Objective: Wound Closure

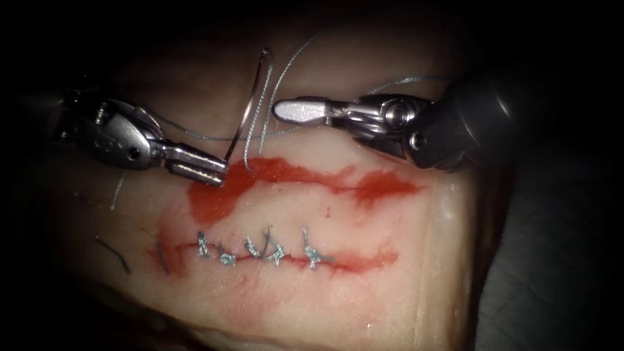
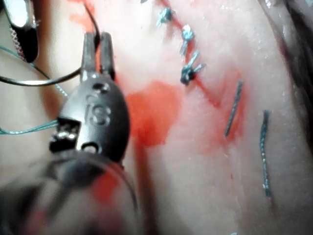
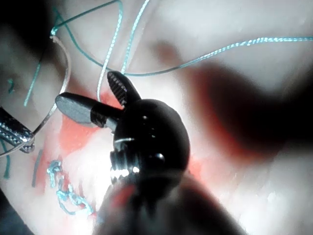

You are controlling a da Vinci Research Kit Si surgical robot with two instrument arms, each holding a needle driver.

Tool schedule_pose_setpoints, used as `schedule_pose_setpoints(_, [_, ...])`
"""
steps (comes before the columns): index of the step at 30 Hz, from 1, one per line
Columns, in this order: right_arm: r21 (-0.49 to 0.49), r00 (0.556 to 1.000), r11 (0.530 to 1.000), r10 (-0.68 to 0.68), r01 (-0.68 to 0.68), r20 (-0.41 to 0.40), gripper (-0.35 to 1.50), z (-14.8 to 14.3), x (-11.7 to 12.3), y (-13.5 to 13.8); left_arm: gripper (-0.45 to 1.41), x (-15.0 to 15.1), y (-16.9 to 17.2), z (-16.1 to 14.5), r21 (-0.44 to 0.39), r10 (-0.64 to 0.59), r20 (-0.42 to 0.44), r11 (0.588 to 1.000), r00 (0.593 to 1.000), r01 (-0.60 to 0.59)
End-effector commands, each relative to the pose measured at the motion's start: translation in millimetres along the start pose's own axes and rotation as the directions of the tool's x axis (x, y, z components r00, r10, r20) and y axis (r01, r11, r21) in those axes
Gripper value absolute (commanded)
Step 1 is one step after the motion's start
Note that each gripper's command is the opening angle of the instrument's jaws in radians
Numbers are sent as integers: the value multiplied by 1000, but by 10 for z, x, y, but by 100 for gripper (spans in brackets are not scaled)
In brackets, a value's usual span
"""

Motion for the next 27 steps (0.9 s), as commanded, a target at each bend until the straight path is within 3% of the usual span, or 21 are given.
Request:
schedule_pose_setpoints(1, [-19,1000,1000,-8,8,-12,104,15,2,-1,-45,6,2,5,-2,0,-2,1000,1000,0])
schedule_pose_setpoints(16, [-53,997,998,-42,45,69,106,45,-4,2,-45,7,0,7,-4,-3,-6,1000,1000,3])
schedule_pose_setpoints(26, [-43,986,994,-98,105,133,93,59,-9,-1,-45,8,-2,9,-4,-30,-7,1000,1000,30])
schedule_pose_setpoints(27, [-43,984,992,-109,116,140,83,61,-11,-1,-45,8,-2,9,-4,-42,-7,999,999,42])
